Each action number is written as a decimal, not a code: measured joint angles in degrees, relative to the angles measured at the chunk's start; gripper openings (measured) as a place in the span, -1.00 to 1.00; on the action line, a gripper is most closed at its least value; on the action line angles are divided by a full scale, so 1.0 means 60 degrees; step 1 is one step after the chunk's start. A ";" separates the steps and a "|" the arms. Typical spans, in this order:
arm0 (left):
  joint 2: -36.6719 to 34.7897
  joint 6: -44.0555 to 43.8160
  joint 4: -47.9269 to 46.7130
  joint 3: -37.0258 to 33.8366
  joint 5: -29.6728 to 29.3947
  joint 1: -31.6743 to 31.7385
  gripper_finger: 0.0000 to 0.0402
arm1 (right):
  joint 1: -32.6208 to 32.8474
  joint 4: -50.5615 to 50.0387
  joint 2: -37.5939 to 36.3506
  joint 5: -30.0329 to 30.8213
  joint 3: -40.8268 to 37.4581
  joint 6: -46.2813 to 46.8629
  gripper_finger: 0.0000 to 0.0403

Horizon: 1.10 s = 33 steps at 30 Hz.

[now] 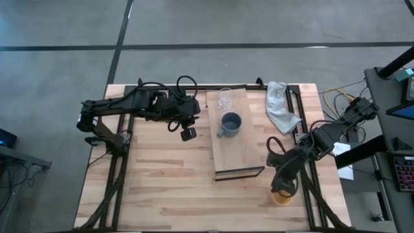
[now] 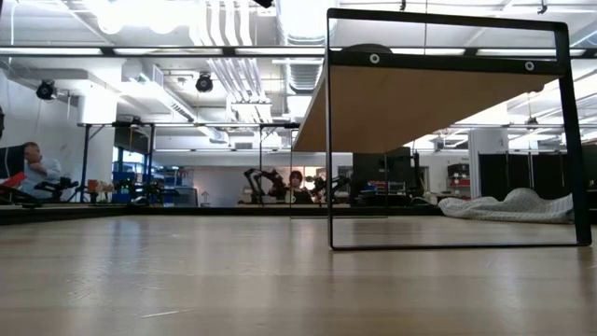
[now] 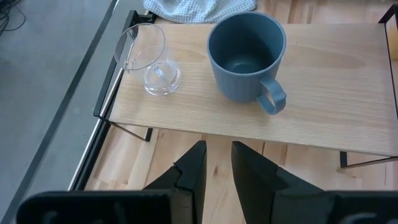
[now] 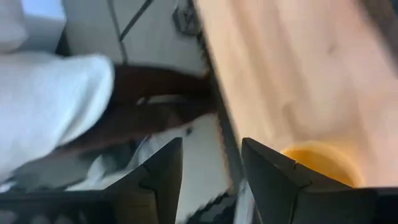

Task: Stack small to large cups/mugs on shelf
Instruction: Put the yellow cup on the shelf

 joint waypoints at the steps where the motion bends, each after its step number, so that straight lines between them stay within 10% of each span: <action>1: 0.0000 0.0000 -0.0001 0.0000 0.0000 0.0000 -0.70 | 0.0000 -0.0005 0.0007 0.0181 0.0000 -0.0065 -0.21; 33: 0.0000 0.0090 -0.0002 0.0003 -0.0007 -0.0001 -0.70 | 0.1734 -0.3021 0.0004 0.0451 -0.0349 0.6529 -0.21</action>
